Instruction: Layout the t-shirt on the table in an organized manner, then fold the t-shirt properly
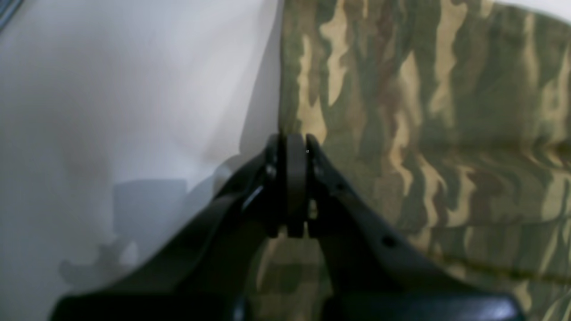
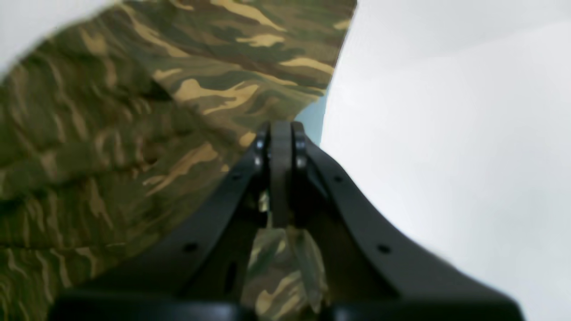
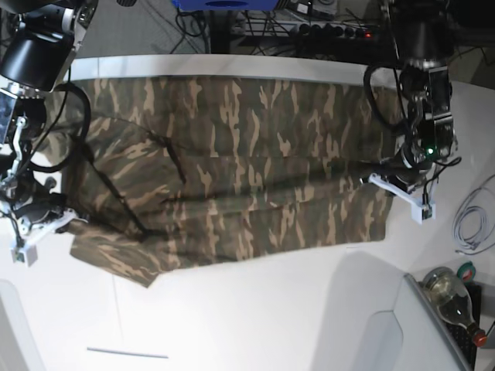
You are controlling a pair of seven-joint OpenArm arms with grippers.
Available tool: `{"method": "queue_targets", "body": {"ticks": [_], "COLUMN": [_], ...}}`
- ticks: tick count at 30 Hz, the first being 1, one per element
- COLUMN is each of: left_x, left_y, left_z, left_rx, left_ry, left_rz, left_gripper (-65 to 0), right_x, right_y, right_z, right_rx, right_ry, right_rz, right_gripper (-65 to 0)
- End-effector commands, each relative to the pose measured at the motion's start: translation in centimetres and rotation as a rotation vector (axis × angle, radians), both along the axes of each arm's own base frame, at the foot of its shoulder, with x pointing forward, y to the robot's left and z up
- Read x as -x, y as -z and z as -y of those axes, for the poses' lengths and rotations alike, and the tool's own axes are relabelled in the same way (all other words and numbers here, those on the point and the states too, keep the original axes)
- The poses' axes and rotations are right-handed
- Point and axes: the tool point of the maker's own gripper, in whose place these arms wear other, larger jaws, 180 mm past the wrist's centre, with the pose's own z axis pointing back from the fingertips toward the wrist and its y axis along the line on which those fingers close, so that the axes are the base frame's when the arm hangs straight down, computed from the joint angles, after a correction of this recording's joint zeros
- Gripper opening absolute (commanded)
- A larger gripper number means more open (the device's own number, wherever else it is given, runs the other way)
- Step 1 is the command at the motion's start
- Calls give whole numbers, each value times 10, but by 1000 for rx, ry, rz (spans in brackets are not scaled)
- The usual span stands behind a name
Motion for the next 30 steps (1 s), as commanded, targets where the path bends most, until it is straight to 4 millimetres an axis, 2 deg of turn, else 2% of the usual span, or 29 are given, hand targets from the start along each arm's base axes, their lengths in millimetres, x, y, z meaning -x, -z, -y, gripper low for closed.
{"method": "queue_targets", "body": {"ticks": [1,6,10,11,14,16,17,19,22,24,27,30], "left_x": [-11,2,10,13,19,19,18,1,-24,-45,-78,-94], "left_y": [-18,-10,-16,-18,-35,-46,-52,-67,-67,-58,-40,-15], "left_z": [-3,-5,-3,-2,-14,-26,-34,-41,-50,-54,-50,-52], "left_rx": [-18,-24,-33,-34,-30,-21,-23,-19,0,45,81,54], "left_ry": [3,4,17,21,-28,-84,-109,-133,-150,-174,-141,-116], "left_rz": [63,34,35,26,28,56,74,124,131,111,96,86], "left_gripper": [-650,-650,-650,-589,-344,-245,-221,-214,-209,-207,-207,-211], "right_x": [-12,-12,-12,-12,-12,-12,-12,-12,-13,-14,-14,-14], "right_y": [-17,-17,-17,-17,-17,-17,-17,-17,-18,-18,-18,-19], "right_z": [6,5,5,5,6,6,6,6,5,5,5,5], "right_rx": [14,12,12,12,14,14,14,14,14,14,14,14], "right_ry": [2,2,2,2,2,2,2,2,1,1,1,1], "right_rz": [61,61,61,61,61,61,61,61,62,63,63,65], "right_gripper": [-650,-650,-650,-650,-650,-650,-650,-650,-650,-650,-650,-650]}}
